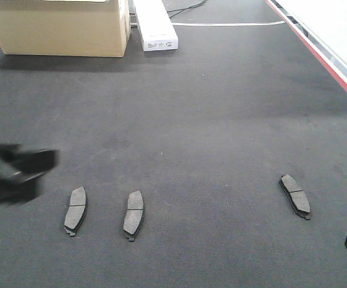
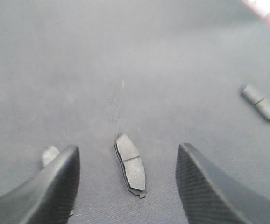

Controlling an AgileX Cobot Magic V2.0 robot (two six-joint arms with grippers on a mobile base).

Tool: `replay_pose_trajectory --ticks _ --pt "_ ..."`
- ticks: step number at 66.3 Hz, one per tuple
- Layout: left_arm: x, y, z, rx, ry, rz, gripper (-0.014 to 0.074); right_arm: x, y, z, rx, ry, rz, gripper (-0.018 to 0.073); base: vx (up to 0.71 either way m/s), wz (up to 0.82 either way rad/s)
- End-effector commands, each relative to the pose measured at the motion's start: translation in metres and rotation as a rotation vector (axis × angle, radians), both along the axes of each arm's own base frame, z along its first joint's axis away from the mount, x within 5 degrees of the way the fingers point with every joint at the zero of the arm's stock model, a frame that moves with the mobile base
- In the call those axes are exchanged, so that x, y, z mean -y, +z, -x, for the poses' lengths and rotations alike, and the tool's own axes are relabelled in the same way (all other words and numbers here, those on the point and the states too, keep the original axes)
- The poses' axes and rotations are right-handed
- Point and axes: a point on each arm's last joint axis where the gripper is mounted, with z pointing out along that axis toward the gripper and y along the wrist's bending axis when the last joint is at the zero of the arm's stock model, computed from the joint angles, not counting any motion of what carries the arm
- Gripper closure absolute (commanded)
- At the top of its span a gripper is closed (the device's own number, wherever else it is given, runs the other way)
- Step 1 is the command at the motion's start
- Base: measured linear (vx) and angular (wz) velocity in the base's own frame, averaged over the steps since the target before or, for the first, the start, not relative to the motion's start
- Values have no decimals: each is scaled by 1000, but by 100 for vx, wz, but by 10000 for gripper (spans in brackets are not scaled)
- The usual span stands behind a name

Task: Move and align brake pads A on conveyor
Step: 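Raise the open left gripper away from the belt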

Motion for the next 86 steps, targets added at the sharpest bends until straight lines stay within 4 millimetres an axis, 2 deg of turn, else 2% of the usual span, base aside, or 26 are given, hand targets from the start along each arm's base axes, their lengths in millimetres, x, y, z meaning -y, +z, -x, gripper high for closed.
replay_pose_trajectory --ticks 1,12,17,22,33,69,77,86 --pt "-17 17 33 195 -23 72 192 -1 18 -1 119 14 -17 564 0 0" --pt "-47 -5 84 337 -42 71 200 -1 18 -1 119 14 -17 564 0 0" --pt "-56 -17 100 377 -38 97 200 -1 18 -1 119 14 -17 564 0 0" --pt "-59 -33 107 375 -38 114 200 -1 18 -1 119 14 -17 564 0 0" --pt "-57 -51 106 351 -47 140 200 -1 18 -1 119 14 -17 564 0 0" --pt "-56 -52 105 360 -47 143 200 -1 18 -1 121 14 -16 564 0 0" --pt "-56 -52 105 360 -47 143 200 -1 17 -1 91 7 -63 564 0 0" --pt "-56 -52 105 361 -48 143 200 -6 26 -10 57 14 -102 559 0 0"
